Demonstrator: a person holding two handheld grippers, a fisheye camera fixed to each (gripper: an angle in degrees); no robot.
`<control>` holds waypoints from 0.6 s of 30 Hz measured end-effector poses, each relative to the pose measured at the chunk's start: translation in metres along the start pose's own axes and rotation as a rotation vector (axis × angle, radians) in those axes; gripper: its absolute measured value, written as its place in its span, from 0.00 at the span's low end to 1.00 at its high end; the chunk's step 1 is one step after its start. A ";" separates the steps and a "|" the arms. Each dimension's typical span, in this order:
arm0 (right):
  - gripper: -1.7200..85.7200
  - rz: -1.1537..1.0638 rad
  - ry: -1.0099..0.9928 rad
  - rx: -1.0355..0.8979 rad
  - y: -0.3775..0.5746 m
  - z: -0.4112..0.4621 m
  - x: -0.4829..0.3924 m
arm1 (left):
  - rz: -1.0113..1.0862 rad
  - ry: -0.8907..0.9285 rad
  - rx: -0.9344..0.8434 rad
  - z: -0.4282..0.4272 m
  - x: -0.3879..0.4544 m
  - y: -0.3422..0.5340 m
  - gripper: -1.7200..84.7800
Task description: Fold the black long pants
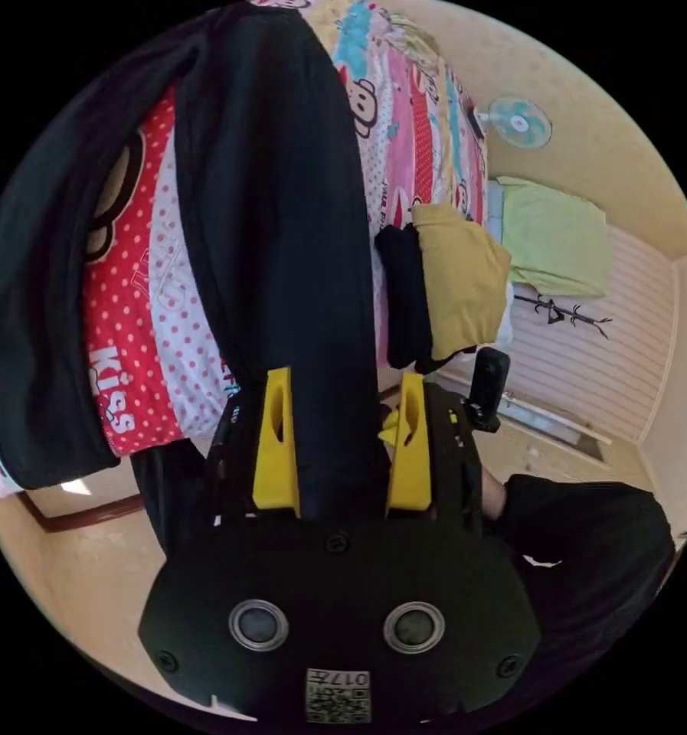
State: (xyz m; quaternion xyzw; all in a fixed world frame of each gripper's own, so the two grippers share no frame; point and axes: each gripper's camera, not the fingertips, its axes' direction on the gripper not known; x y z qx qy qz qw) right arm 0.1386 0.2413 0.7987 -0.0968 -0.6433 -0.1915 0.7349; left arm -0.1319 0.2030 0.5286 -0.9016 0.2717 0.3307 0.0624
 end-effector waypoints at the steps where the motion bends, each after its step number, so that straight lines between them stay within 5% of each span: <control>1: 0.03 -0.023 -0.004 -0.024 -0.005 0.004 -0.005 | 0.013 -0.028 -0.038 0.002 0.003 -0.003 0.16; 3: 0.04 -0.078 0.045 -0.194 -0.024 0.009 -0.012 | 0.060 -0.031 -0.038 -0.004 0.005 0.005 0.05; 7: 0.05 -0.130 0.136 -0.437 -0.075 -0.027 -0.025 | 0.018 0.057 0.056 -0.037 -0.012 0.030 0.02; 12: 0.15 -0.128 0.535 -0.129 -0.253 -0.079 -0.023 | 0.020 0.116 0.153 -0.082 -0.026 0.055 0.01; 18: 0.16 0.159 0.450 0.315 -0.420 -0.069 0.068 | 0.024 0.342 0.255 -0.129 -0.059 0.087 0.01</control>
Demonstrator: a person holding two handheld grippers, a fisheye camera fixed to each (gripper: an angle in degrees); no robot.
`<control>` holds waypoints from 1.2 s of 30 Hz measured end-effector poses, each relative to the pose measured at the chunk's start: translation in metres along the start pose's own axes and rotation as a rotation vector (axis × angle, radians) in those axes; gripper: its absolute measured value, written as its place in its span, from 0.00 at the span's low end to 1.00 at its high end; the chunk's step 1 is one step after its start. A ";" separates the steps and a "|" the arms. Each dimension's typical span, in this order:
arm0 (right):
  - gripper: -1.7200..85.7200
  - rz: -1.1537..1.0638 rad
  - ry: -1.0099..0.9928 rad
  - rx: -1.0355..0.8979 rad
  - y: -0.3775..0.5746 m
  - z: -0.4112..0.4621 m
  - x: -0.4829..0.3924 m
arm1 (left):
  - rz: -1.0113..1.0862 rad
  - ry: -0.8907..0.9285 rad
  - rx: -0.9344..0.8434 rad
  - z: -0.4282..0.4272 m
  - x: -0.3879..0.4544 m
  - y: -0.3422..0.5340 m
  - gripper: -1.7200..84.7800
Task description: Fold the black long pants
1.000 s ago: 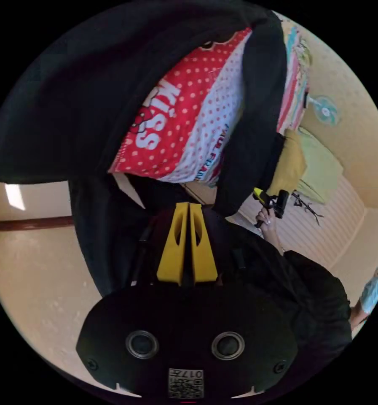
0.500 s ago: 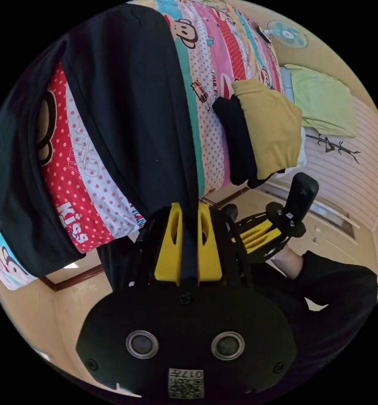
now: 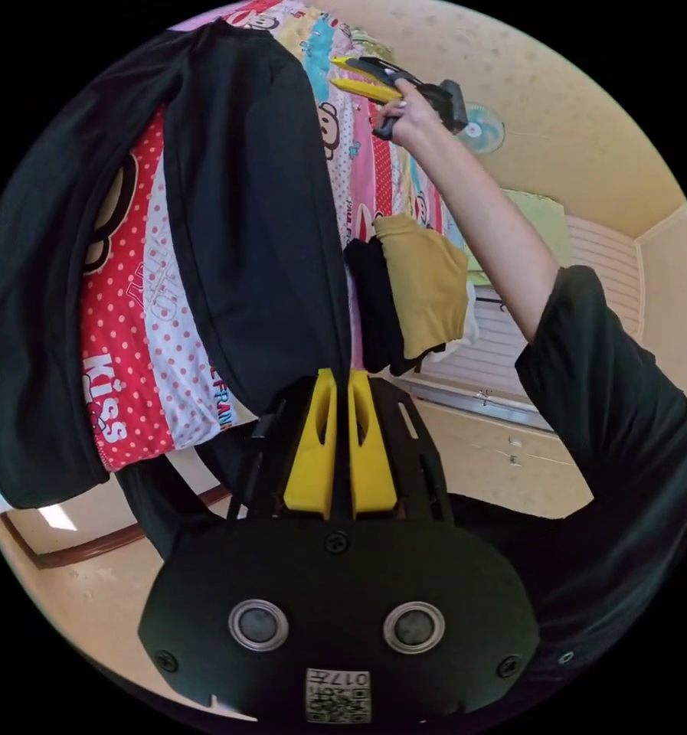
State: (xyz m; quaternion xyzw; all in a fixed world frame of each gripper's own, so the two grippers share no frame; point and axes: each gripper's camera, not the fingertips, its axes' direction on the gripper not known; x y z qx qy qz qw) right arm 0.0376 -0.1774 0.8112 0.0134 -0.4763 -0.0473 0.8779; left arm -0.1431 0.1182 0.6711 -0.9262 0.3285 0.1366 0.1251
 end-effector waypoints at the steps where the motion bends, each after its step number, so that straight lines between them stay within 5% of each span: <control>1: 0.15 0.021 -0.011 0.004 -0.007 0.011 0.001 | -0.005 0.031 0.014 -0.008 -0.004 0.003 0.01; 4: 0.07 0.065 0.095 0.025 -0.020 0.058 -0.014 | -0.046 0.212 0.102 -0.051 -0.032 0.023 0.01; 9: 0.05 -0.290 0.158 0.198 -0.004 0.116 -0.157 | -0.156 0.572 0.316 -0.145 -0.109 0.086 0.01; 12: 0.05 -0.362 0.108 0.182 -0.010 0.177 -0.226 | -0.228 0.641 0.432 -0.197 -0.154 0.121 0.01; 19: 0.05 -0.319 0.066 0.006 -0.026 0.350 -0.260 | -0.385 0.467 0.440 -0.283 -0.259 0.148 0.02; 23: 0.06 -0.383 -0.126 -0.015 0.007 0.335 -0.251 | -0.439 0.372 0.390 -0.301 -0.292 0.160 0.06; 31: 0.09 -0.196 -0.004 -0.107 0.201 0.252 -0.172 | -0.398 0.099 0.302 -0.339 -0.272 0.147 0.12; 36: 0.11 -0.039 -0.085 -0.425 0.297 0.315 -0.156 | -0.258 -0.029 0.227 -0.352 -0.246 0.091 0.13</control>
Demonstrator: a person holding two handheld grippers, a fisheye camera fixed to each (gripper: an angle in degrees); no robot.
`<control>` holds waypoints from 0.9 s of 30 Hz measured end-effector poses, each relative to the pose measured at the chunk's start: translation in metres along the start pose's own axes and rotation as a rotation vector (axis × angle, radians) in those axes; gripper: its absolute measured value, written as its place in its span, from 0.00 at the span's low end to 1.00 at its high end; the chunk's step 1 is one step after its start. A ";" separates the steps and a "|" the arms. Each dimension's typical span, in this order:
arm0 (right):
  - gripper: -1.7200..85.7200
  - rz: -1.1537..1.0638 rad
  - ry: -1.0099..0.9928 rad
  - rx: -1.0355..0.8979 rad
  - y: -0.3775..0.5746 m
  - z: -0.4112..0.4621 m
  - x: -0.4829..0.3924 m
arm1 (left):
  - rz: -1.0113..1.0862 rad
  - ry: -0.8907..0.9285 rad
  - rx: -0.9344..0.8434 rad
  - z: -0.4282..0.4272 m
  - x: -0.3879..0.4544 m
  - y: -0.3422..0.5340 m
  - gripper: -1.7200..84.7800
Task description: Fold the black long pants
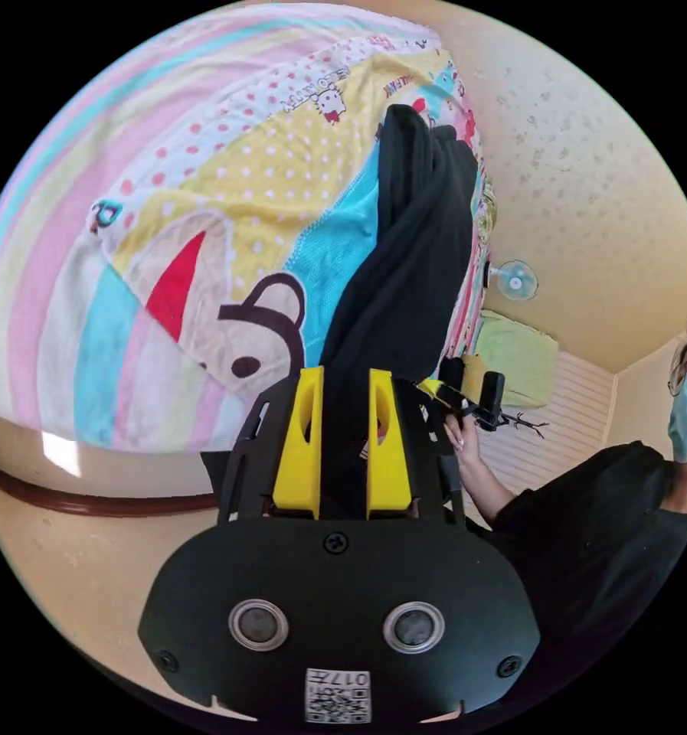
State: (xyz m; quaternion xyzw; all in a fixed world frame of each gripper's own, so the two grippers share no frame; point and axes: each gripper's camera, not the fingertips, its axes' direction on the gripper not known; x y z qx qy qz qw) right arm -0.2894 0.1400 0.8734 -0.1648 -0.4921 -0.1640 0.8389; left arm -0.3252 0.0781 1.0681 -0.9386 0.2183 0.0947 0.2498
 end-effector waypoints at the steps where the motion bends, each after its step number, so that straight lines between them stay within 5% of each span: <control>1: 0.11 -0.004 -0.013 -0.028 0.000 0.012 0.000 | 0.015 -0.008 -0.010 0.003 0.004 -0.005 0.14; 8: 0.04 0.011 -0.030 -0.083 0.006 0.033 -0.005 | 0.215 -0.182 -0.202 0.053 0.039 -0.018 0.06; 14: 0.05 -0.047 0.126 -0.035 0.050 0.008 -0.028 | 0.242 -0.145 -0.129 0.044 0.044 0.010 0.04; 21: 0.10 -0.018 0.131 -0.074 -0.055 0.058 0.003 | 0.194 -0.258 -0.029 0.056 0.056 0.015 0.15; 27: 0.05 -0.027 0.082 -0.121 -0.034 0.044 -0.012 | 0.339 -0.340 -0.055 0.065 0.080 0.035 0.04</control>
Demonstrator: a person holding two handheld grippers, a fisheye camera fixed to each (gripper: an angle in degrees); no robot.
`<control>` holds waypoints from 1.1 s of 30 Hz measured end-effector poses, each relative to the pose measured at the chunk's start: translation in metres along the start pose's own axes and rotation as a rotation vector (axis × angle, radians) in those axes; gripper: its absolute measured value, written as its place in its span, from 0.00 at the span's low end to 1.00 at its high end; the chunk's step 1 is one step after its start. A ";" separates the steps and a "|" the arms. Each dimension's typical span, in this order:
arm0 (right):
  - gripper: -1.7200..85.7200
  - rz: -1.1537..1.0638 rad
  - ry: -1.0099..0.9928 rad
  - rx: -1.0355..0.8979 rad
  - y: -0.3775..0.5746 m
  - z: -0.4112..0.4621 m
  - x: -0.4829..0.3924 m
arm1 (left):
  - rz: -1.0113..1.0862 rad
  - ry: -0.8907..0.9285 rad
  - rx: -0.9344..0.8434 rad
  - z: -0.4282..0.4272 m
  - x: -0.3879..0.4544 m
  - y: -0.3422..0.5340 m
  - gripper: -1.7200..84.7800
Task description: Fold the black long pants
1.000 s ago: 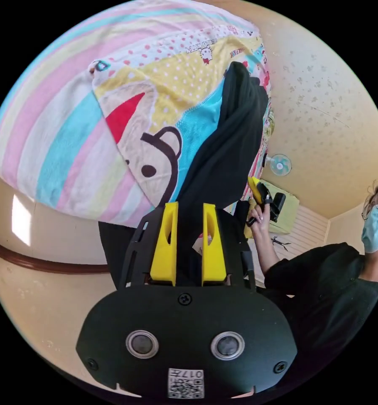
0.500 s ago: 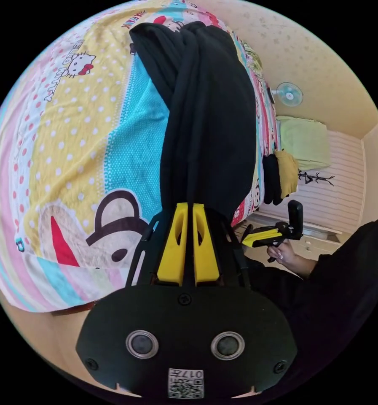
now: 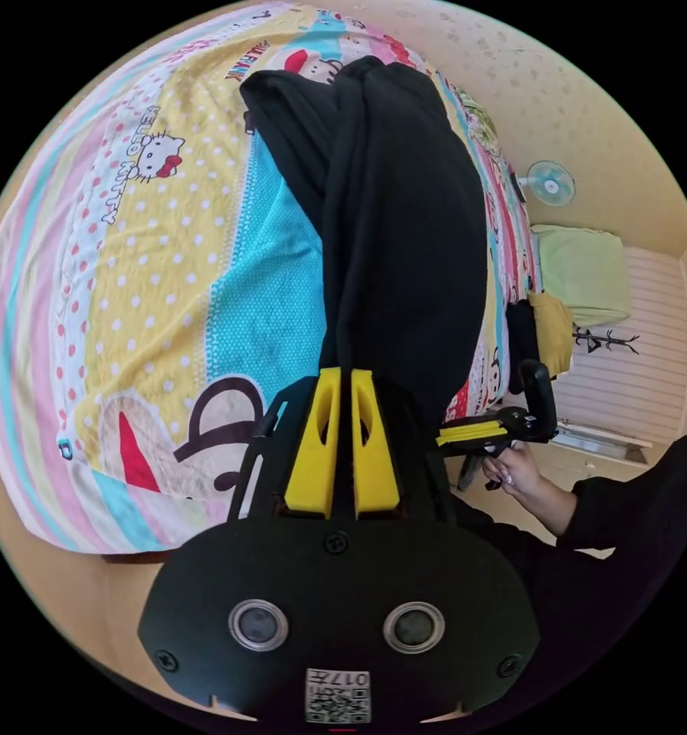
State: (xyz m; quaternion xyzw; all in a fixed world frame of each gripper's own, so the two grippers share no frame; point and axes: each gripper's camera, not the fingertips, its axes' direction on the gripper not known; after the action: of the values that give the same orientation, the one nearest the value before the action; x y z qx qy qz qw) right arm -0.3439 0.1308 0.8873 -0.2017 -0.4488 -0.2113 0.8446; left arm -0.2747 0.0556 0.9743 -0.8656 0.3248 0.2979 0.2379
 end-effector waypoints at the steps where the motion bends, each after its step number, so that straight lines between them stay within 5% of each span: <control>1: 0.05 0.002 0.018 0.006 0.009 -0.003 -0.003 | 0.009 0.006 0.013 -0.001 0.001 0.004 0.04; 8: 0.06 0.063 0.083 -0.009 0.046 0.016 -0.008 | -0.150 0.091 0.034 0.022 -0.016 0.023 0.06; 16: 0.16 0.099 -0.040 0.468 -0.002 -0.056 0.058 | -0.130 0.211 0.179 0.018 -0.029 -0.018 0.20; 18: 0.16 0.072 -0.177 0.359 -0.033 -0.034 0.079 | -0.096 0.226 -0.007 0.055 -0.023 -0.030 0.19; 24: 0.07 -0.009 -0.445 0.261 0.014 -0.045 0.085 | 0.051 0.337 -0.017 0.065 0.033 0.028 0.06; 28: 0.06 -0.070 -0.346 0.197 0.075 -0.084 0.077 | 0.088 0.572 -0.126 0.090 0.061 0.069 0.06; 33: 0.09 0.113 -0.182 0.023 0.119 -0.066 0.107 | -0.097 0.332 -0.384 0.167 0.056 0.106 0.11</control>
State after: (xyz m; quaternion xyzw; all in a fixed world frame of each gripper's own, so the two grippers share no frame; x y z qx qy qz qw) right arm -0.1813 0.1764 0.9255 -0.2355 -0.5137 -0.1391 0.8132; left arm -0.3747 0.0617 0.7949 -0.9464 0.2552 0.1961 0.0266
